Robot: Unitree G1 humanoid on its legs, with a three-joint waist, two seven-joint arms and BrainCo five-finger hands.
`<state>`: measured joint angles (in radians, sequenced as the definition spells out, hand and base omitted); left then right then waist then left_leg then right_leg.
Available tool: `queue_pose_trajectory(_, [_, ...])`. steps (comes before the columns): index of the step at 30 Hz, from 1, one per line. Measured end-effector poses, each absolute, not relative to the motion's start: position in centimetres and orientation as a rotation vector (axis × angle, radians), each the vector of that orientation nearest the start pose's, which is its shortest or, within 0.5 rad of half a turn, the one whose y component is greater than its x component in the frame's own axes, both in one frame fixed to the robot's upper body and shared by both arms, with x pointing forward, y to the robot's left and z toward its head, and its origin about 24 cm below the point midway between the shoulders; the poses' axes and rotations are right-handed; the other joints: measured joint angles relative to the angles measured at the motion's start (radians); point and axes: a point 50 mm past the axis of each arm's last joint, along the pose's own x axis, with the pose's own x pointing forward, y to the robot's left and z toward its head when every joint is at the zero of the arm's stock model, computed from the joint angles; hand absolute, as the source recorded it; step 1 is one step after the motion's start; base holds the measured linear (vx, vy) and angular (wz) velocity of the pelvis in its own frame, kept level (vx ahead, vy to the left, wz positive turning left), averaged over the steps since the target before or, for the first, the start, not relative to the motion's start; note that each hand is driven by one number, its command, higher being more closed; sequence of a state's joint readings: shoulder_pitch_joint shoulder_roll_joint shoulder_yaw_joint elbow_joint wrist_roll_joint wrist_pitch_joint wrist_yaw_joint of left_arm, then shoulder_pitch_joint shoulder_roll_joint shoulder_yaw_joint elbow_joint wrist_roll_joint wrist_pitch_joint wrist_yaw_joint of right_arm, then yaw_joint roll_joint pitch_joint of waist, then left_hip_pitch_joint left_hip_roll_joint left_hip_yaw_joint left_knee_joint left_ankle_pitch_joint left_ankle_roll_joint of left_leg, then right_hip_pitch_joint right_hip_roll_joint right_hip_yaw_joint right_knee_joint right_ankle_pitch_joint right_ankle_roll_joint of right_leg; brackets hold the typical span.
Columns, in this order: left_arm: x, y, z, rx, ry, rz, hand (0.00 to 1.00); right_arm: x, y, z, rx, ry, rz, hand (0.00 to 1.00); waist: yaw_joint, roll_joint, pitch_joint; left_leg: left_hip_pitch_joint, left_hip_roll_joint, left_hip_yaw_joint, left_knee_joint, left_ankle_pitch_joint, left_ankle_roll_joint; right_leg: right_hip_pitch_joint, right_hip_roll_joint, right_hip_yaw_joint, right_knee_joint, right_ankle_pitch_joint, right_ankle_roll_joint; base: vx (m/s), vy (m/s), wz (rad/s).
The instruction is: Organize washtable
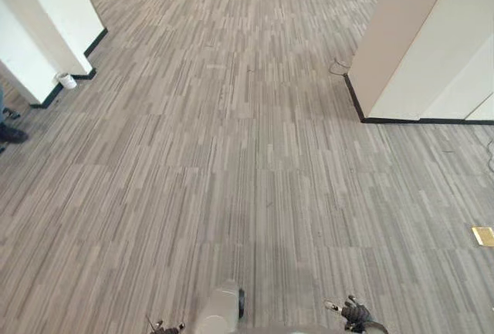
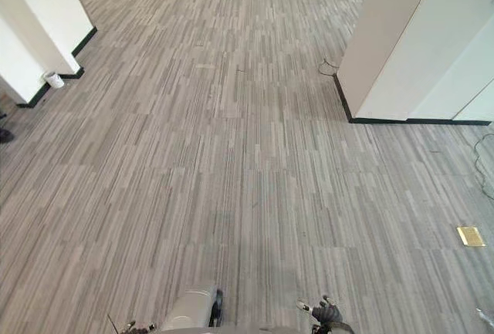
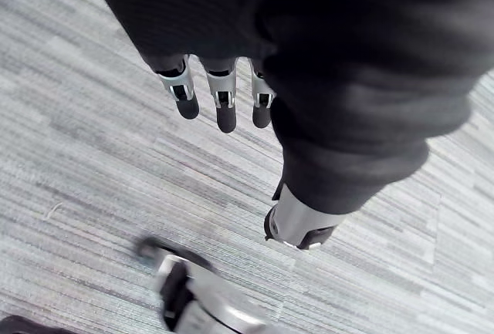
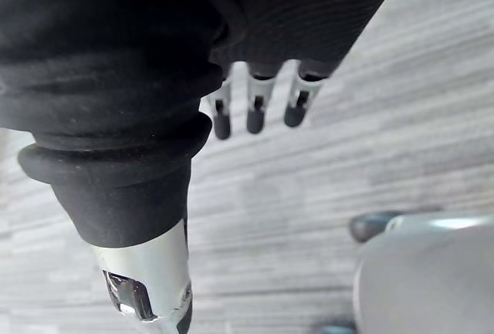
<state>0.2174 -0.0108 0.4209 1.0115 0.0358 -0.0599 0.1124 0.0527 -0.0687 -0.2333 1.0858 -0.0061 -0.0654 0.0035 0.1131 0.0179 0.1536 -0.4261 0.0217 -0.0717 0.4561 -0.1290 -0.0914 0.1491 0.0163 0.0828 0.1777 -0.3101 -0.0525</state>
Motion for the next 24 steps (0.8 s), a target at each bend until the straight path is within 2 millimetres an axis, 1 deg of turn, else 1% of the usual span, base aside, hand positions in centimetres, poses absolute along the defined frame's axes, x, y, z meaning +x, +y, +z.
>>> queue_pose_trajectory(1, [2.7,20.8,-16.7,-0.115,1.182,0.553,0.0,10.0,-19.2,-16.2,0.062,1.07,-0.218,0.0,0.029,-0.018,-0.014,0.022,-0.022,0.056,0.014,0.031,0.043,0.032,-0.039,0.056,-0.012,-0.04,-0.001,0.66,0.313,-0.7])
queue_pose_trajectory(2, [2.3,21.0,-16.6,-0.109,1.187,0.561,0.0,10.0,-18.4,-16.3,0.056,1.077,-0.177,0.0,0.037,-0.032,-0.026,0.012,-0.028,0.086,0.067,-0.031,0.035,0.037,-0.051,0.089,-0.005,-0.041,-0.006,0.82,0.364,-0.71])
queue_pose_trajectory(3, [2.1,21.0,-16.6,-0.111,1.188,0.566,0.0,10.3,-18.0,-16.3,0.054,1.074,-0.145,0.0,0.039,-0.03,-0.026,0.004,-0.027,0.105,0.122,-0.06,0.072,0.037,-0.056,0.119,0.018,-0.023,-0.012,0.8,0.351,-0.38])
queue_pose_trajectory(4, [1.8,21.0,-16.7,-0.124,1.196,0.581,0.0,10.3,-17.6,-16.3,0.066,1.076,-0.137,0.0,0.039,-0.043,-0.028,0.011,-0.032,0.148,0.18,-0.071,0.098,0.035,-0.085,0.145,0.073,-0.002,0.023,0.73,0.372,-0.38])
queue_pose_trajectory(5, [1.0,21.6,-16.7,-0.121,1.209,0.607,0.0,9.9,-17.6,-16.5,0.061,1.092,-0.136,0.0,0.042,-0.057,-0.037,0.027,-0.043,0.173,0.231,-0.07,0.098,0.017,-0.099,0.17,0.179,0.024,0.07,0.57,0.296,-0.36])
queue_pose_trajectory(6, [0.6,21.4,-16.7,-0.123,1.221,0.608,0.0,9.5,-17.7,-16.6,0.054,1.103,-0.135,0.0,0.041,-0.06,-0.044,0.038,-0.046,0.178,0.25,-0.071,0.098,0.0,-0.096,0.181,0.256,0.037,0.105,0.52,0.242,-0.52])
queue_pose_trajectory(7, [0.0,21.7,-16.7,-0.114,1.234,0.614,0.0,9.2,-17.8,-16.6,0.053,1.112,-0.138,0.0,0.034,-0.07,-0.053,0.116,-0.067,0.187,0.207,-0.098,0.144,-0.063,-0.078,0.22,0.471,0.09,0.249,0.42,0.188,-0.37])
queue_pose_trajectory(8, [-0.2,21.9,-16.6,-0.107,1.238,0.615,0.0,9.0,-17.9,-16.7,0.053,1.113,-0.144,0.0,0.028,-0.073,-0.055,0.164,-0.081,0.183,0.166,-0.117,0.172,-0.094,-0.065,0.232,0.579,0.13,0.323,0.53,0.22,-0.19])
queue_pose_trajectory(9, [0.0,22.2,-16.6,-0.087,1.241,0.596,0.0,8.6,-18.1,-16.7,0.064,1.116,-0.163,0.0,0.006,-0.069,-0.05,0.257,-0.113,0.147,0.083,-0.151,0.205,-0.162,-0.061,0.193,0.768,0.156,0.319,0.53,0.169,0.0])
queue_pose_trajectory(10, [0.6,22.1,-16.6,-0.08,1.231,0.579,0.0,8.7,-18.7,-16.6,0.082,1.101,-0.198,0.0,-0.005,-0.072,-0.048,0.366,-0.129,0.115,-0.008,-0.177,0.232,-0.222,-0.073,0.108,0.886,0.132,0.265,0.49,0.13,0.02])
queue_pose_trajectory(11, [0.9,22.1,-16.7,-0.082,1.235,0.572,0.0,8.8,-18.9,-16.5,0.082,1.093,-0.205,0.0,-0.007,-0.055,-0.042,0.415,-0.13,0.099,-0.052,-0.184,0.238,-0.25,-0.072,0.064,0.916,0.106,0.218,0.42,0.088,-0.08])
queue_pose_trajectory(12, [1.3,22.0,-16.7,-0.08,1.234,0.563,0.0,9.2,-19.2,-16.3,0.086,1.071,-0.212,0.0,-0.018,-0.047,-0.037,0.504,-0.126,0.088,-0.127,-0.186,0.244,-0.305,-0.065,-0.012,0.927,0.058,0.14,0.34,0.07,-0.04])
queue_pose_trajectory(13, [1.5,22.3,-16.7,-0.07,1.235,0.56,0.0,9.4,-19.3,-16.2,0.09,1.052,-0.21,0.0,-0.027,-0.045,-0.036,0.562,-0.119,0.08,-0.165,-0.189,0.25,-0.341,-0.05,-0.06,0.887,0.026,0.098,0.31,0.053,0.1])
queue_pose_trajectory(14, [1.8,22.6,-16.6,-0.062,1.227,0.559,0.0,9.7,-19.3,-16.1,0.092,1.035,-0.211,0.0,-0.042,-0.046,-0.035,0.592,-0.112,0.065,-0.185,-0.2,0.26,-0.38,-0.034,-0.1,0.814,0.002,0.087,0.27,0.014,0.32])
queue_pose_trajectory(15, [2.5,22.7,-16.6,-0.06,1.212,0.553,0.0,9.9,-19.6,-15.9,0.101,1.018,-0.227,0.0,-0.054,-0.047,-0.033,0.62,-0.109,0.043,-0.193,-0.212,0.263,-0.423,-0.021,-0.124,0.729,-0.003,0.085,0.29,-0.006,0.68])
queue_pose_trajectory(16, [3.6,22.4,-16.6,-0.067,1.186,0.54,0.0,9.8,-20.2,-15.9,0.116,1.012,-0.267,0.0,-0.068,-0.045,-0.034,0.644,-0.106,0.01,-0.204,-0.237,0.258,-0.48,-0.018,-0.142,0.565,0.011,0.091,0.48,0.003,0.9])
queue_pose_trajectory(17, [4.7,22.2,-16.5,-0.079,1.156,0.539,0.0,9.1,-21.0,-15.9,0.117,1.025,-0.302,0.0,-0.07,-0.043,-0.034,0.668,-0.106,-0.022,-0.216,-0.27,0.243,-0.541,-0.019,-0.145,0.322,0.095,0.092,0.38,0.008,0.79])
queue_pose_trajectory(18, [4.8,22.1,-16.5,-0.084,1.153,0.541,0.0,8.7,-21.0,-16.0,0.117,1.038,-0.306,0.0,-0.07,-0.044,-0.034,0.682,-0.106,-0.032,-0.225,-0.283,0.233,-0.558,-0.018,-0.144,0.232,0.135,0.096,0.45,-0.016,0.63])
queue_pose_trajectory(19, [4.7,22.0,-16.5,-0.096,1.156,0.557,0.0,8.0,-21.2,-16.1,0.113,1.062,-0.316,0.0,-0.073,-0.042,-0.032,0.725,-0.1,-0.061,-0.259,-0.301,0.209,-0.583,-0.018,-0.145,0.089,0.203,0.089,0.47,-0.073,0.44])
queue_pose_trajectory(20, [4.6,21.8,-16.6,-0.102,1.159,0.556,0.0,7.3,-21.5,-16.2,0.111,1.076,-0.335,0.0,-0.081,-0.03,-0.034,0.753,-0.078,-0.071,-0.28,-0.312,0.187,-0.592,-0.01,-0.155,0.066,0.218,0.075,0.8,-0.124,0.77])
queue_pose_trajectory(21, [4.1,21.2,-16.7,-0.115,1.172,0.553,0.0,6.3,-21.8,-16.3,0.092,1.111,-0.341,0.0,-0.103,0.009,-0.037,0.797,-0.029,-0.103,-0.263,-0.326,0.141,-0.59,0.021,-0.197,0.074,0.24,0.045,0.75,-0.138,0.76])
queue_pose_trajectory(22, [4.1,20.9,-16.7,-0.124,1.173,0.55,0.0,5.3,-21.8,-16.5,0.09,1.145,-0.346,0.0,-0.108,0.013,-0.04,0.782,-0.014,-0.11,-0.166,-0.323,0.133,-0.589,0.04,-0.211,0.099,0.31,0.008,0.84,-0.179,0.68])
queue_pose_trajectory(23, [4.1,20.5,-16.8,-0.143,1.174,0.556,0.0,4.3,-22.2,-16.5,0.067,1.171,-0.344,0.0,-0.101,0.035,-0.052,0.728,0.007,-0.116,0.011,-0.319,0.109,-0.58,0.063,-0.219,0.126,0.445,-0.009,0.84,-0.183,0.21])
queue_pose_trajectory(24, [4.3,20.3,-16.8,-0.161,1.171,0.565,0.0,4.5,-22.8,-16.3,0.046,1.166,-0.344,0.0,-0.095,0.058,-0.05,0.684,0.02,-0.106,0.121,-0.293,0.07,-0.578,0.082,-0.23,0.154,0.43,-0.01,0.84,-0.17,-0.07])
